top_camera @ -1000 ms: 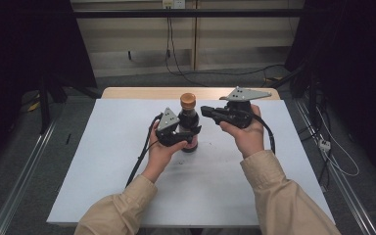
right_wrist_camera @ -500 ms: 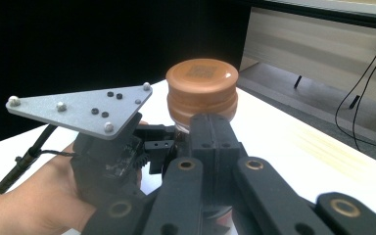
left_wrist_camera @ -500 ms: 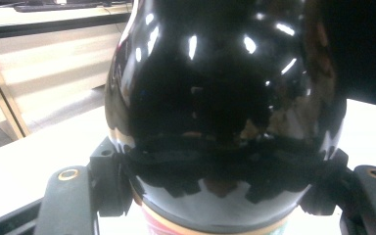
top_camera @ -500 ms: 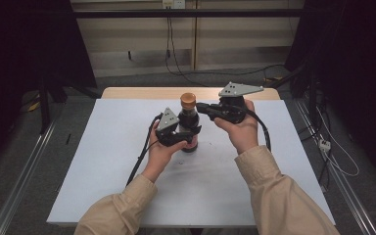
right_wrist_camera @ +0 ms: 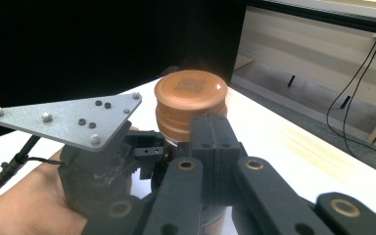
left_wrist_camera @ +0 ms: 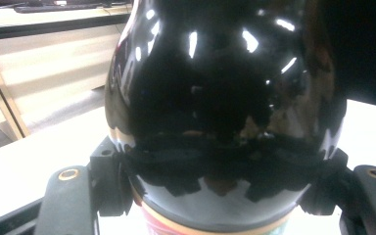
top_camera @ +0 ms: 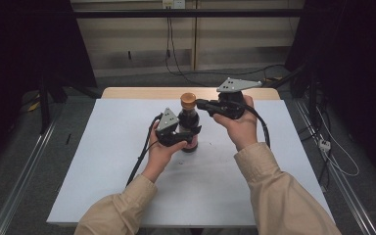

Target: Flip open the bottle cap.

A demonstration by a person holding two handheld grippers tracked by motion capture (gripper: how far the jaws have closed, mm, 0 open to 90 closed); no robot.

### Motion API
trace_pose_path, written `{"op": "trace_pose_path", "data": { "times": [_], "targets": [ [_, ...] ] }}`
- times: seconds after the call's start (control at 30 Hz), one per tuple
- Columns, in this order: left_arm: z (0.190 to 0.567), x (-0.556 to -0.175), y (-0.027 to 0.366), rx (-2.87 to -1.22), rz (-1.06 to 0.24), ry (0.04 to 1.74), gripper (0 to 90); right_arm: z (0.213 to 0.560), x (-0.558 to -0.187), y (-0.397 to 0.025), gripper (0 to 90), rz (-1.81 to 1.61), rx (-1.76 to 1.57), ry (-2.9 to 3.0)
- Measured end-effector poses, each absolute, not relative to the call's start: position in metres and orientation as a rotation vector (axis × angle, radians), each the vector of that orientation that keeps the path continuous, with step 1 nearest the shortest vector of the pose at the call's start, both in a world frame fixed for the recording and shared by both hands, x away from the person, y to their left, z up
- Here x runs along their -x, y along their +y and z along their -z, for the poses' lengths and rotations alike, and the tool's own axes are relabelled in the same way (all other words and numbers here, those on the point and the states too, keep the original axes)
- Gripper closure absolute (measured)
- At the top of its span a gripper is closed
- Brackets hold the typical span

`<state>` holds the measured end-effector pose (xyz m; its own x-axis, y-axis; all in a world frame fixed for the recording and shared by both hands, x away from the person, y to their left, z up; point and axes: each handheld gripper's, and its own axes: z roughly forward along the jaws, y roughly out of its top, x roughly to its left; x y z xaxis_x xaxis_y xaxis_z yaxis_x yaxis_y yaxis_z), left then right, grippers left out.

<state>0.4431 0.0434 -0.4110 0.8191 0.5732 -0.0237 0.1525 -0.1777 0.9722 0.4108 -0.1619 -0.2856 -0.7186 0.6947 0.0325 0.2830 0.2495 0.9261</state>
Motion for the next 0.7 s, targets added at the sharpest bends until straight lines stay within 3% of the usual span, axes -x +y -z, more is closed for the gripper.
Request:
{"op": "trace_pose_path", "data": {
  "times": [0.7],
  "targets": [
    [0.4121, -0.4441, 0.0443, -1.737, -0.406, 0.562, 30.3, 0.2859, -0.4112, -0.1592, 90.0, -1.469, -0.89, 2.145]
  ]
}}
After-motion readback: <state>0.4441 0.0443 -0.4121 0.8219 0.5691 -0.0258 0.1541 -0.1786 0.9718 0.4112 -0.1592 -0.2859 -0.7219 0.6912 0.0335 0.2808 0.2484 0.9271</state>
